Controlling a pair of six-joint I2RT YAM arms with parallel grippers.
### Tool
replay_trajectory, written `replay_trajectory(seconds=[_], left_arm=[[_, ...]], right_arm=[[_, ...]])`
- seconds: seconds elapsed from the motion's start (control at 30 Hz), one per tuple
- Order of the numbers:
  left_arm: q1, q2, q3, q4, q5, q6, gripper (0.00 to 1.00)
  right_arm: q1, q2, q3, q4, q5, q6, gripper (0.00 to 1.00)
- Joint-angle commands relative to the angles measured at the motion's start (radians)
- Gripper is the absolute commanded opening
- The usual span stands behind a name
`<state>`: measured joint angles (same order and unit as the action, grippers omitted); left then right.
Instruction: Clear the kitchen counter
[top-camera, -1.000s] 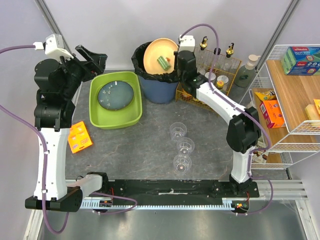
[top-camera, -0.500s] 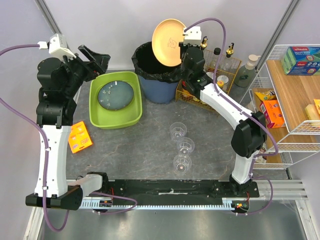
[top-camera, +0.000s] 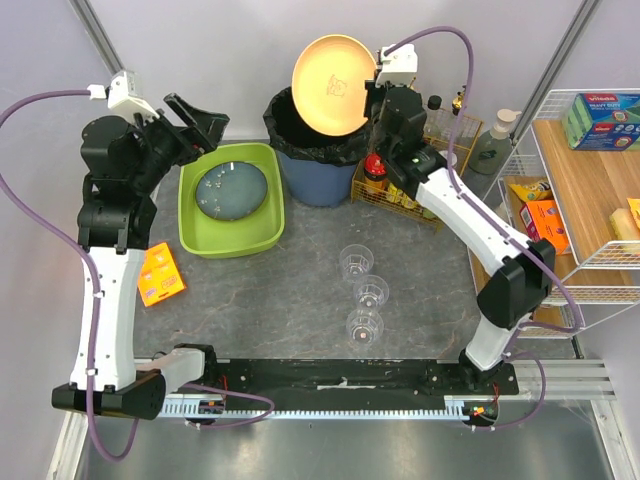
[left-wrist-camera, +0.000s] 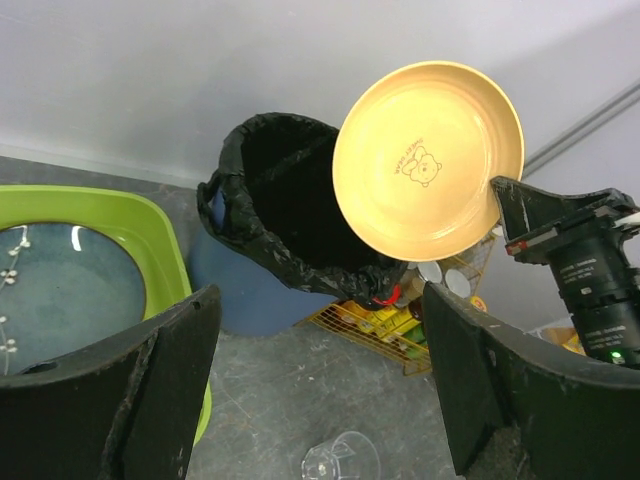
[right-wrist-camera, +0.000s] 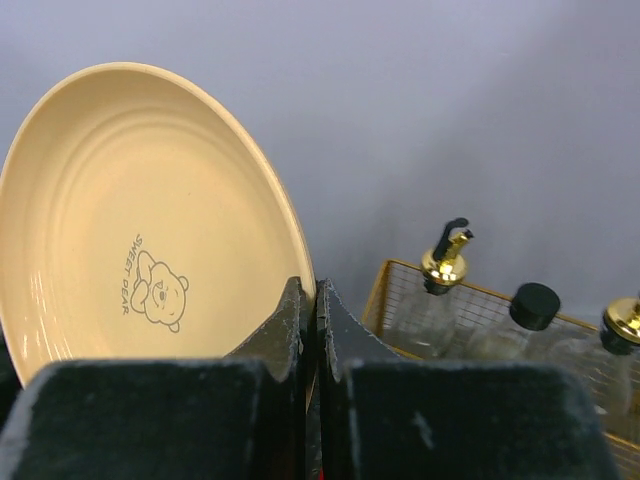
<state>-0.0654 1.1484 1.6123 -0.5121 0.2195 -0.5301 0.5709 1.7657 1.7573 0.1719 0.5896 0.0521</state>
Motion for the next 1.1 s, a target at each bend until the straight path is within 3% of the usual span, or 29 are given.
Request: replay_trajectory(seconds=[0.0, 0.47, 0.77, 0.83, 1.07], left_arm=[[-0.001, 0.01, -0.006, 0.064, 0.083, -0.044, 0.87], [-0.007, 0.024, -0.161, 0.214, 0.323, -0.024, 0.88], [-0.01, 0.01, -0.212, 0.302, 0.379, -0.064, 0.87], [-0.008, 0.011, -0.216, 0.304, 0.385, -0.07, 0.81], [-0.01, 0.013, -0.224, 0.288, 0.397, -0.07, 0.3]], right_arm=[[0.001, -0.144, -0.027, -0.012, -0.213, 0.126, 0.0], [0.001, -0.238, -0.091, -0.091, -0.668, 0.35, 0.0], [0.001, -0.241, -0.127, -0.072, -0.761, 0.426, 0.0], [0.001, -0.238, -0.124, -0.071, -0.787, 0.44, 0.0], [0.001, -0.23, -0.127, -0.086, -0.821, 0.454, 0.0]])
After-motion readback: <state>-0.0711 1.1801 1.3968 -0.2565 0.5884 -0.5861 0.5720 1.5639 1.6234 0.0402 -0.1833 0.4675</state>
